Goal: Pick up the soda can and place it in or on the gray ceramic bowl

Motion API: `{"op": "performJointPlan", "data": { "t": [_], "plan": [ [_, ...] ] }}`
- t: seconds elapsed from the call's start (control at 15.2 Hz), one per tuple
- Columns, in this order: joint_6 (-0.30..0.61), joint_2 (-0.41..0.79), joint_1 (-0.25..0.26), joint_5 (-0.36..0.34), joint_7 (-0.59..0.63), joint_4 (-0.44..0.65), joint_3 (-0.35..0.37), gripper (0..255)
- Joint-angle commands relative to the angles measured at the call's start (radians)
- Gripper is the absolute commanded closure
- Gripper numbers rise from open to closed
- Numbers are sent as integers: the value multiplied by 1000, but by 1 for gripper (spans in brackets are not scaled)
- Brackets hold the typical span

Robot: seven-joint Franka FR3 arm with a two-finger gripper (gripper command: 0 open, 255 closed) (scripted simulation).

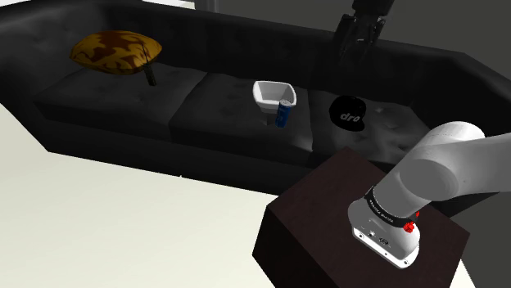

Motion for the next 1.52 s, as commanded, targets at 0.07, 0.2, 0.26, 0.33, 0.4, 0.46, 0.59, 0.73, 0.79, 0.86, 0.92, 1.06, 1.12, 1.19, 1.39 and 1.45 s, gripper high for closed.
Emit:
{"op": "performJointPlan", "data": {
  "t": [0.07, 0.2, 0.26, 0.33, 0.4, 0.46, 0.59, 0.73, 0.79, 0.86, 0.92, 1.06, 1.12, 1.19, 1.39, 1.45],
  "plan": [
    [33, 16, -3, -7, -11, -16, -5, 0],
    [99, 53, -10, -21, -31, -46, -14, 0],
    [132, 73, -14, -28, -41, -58, -19, 0],
    [166, 95, -17, -34, -51, -69, -24, 0],
    [199, 118, -21, -40, -60, -79, -29, 0],
    [233, 142, -24, -46, -69, -88, -35, 0],
    [300, 195, -31, -57, -87, -101, -45, 0],
    [367, 252, -38, -68, -105, -108, -55, 0],
    [399, 283, -41, -72, -113, -109, -61, 0],
    [432, 314, -44, -77, -122, -109, -66, 0],
    [464, 346, -47, -81, -130, -108, -71, 0],
    [526, 414, -53, -87, -146, -101, -81, 0],
    [556, 449, -55, -90, -154, -95, -87, 0],
    [586, 484, -58, -93, -162, -88, -92, 0],
    [669, 594, -65, -97, -187, -58, -107, 0],
    [695, 631, -68, -97, -195, -45, -112, 0]
  ]
}}
